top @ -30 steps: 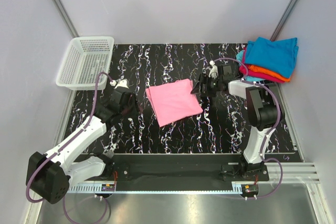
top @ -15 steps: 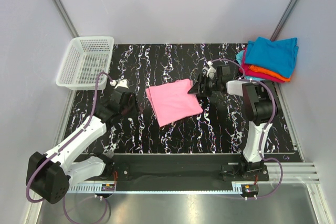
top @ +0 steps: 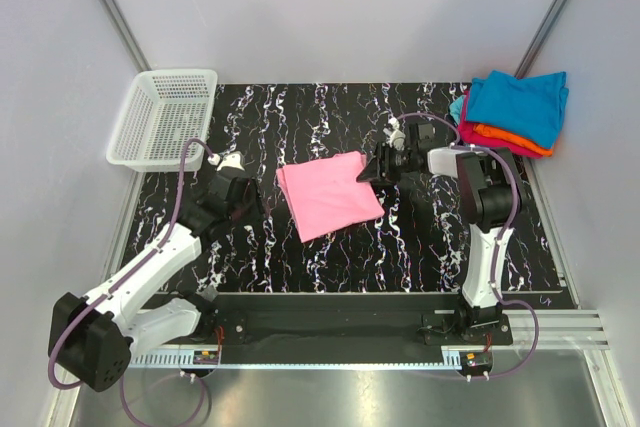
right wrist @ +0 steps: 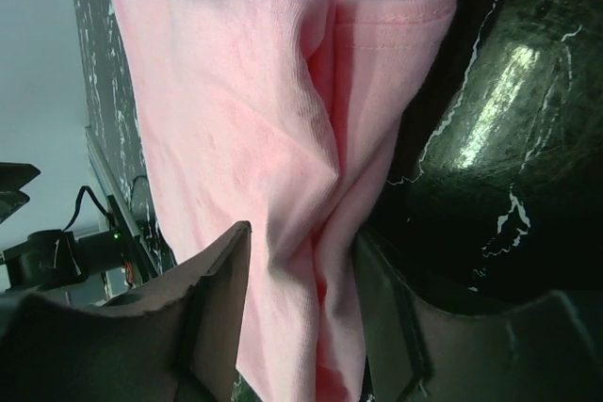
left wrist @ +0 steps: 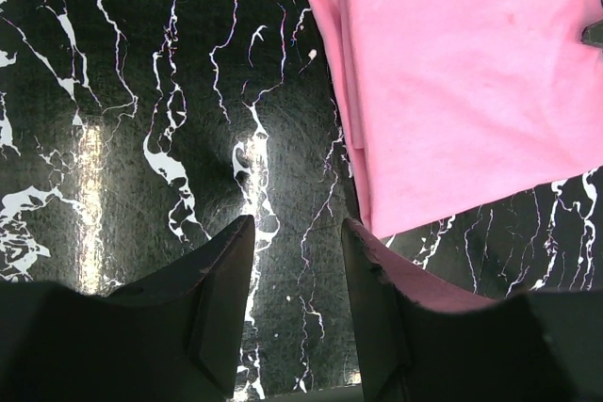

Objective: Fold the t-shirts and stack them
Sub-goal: Neatly place the folded tshirt to the corner

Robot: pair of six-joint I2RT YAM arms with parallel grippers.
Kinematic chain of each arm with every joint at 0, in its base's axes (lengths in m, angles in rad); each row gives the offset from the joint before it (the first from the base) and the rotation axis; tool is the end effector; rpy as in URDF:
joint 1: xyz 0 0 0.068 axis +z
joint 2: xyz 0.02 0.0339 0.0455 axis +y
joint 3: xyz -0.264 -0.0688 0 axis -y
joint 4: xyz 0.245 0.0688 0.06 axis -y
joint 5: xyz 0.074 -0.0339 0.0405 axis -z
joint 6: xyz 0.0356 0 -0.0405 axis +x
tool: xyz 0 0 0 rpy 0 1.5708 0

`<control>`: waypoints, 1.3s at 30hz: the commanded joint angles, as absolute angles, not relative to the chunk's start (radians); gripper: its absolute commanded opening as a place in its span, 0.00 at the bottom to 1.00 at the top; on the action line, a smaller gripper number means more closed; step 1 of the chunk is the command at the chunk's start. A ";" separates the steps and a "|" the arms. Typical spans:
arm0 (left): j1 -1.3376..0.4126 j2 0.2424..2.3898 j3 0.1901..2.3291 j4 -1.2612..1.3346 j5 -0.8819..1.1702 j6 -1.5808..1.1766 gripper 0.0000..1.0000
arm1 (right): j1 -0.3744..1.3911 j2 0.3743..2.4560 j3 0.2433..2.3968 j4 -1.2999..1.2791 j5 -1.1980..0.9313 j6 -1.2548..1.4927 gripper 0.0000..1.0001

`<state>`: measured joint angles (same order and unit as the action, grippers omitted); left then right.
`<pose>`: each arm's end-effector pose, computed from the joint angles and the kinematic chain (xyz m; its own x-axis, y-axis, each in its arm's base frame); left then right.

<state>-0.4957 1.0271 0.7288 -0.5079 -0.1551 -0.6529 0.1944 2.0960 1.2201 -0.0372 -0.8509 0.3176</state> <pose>0.1881 -0.0954 0.2460 -0.7326 -0.2862 -0.6176 -0.0871 0.9393 -0.3320 0.4019 0.1064 0.1150 -0.9183 0.0290 -0.3949 -0.3069 0.5779 0.7562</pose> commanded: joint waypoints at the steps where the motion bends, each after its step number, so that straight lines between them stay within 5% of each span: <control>1: -0.495 1.006 0.730 -0.485 -0.181 -0.635 0.47 | 0.221 2.152 1.233 -0.199 -0.799 0.244 0.54; 5: -0.495 1.005 0.732 -0.485 -0.181 -0.635 0.47 | 0.225 2.149 1.247 -0.229 -0.784 0.236 0.16; 6: -0.497 1.003 0.733 -0.485 -0.179 -0.635 0.47 | 0.225 2.143 1.246 -0.233 -0.772 0.238 0.00; 25: -0.495 0.994 0.724 -0.485 -0.179 -0.634 0.47 | 0.225 1.698 1.264 -0.566 -0.056 0.176 0.00; 39: -0.495 0.979 0.729 -0.485 -0.163 -0.630 0.47 | 0.114 1.750 1.558 -0.690 0.222 0.049 0.00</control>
<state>-0.4957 1.0019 0.7261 -0.5068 -0.1608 -0.6460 0.1513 1.7306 1.4414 -0.6941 0.1345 0.1081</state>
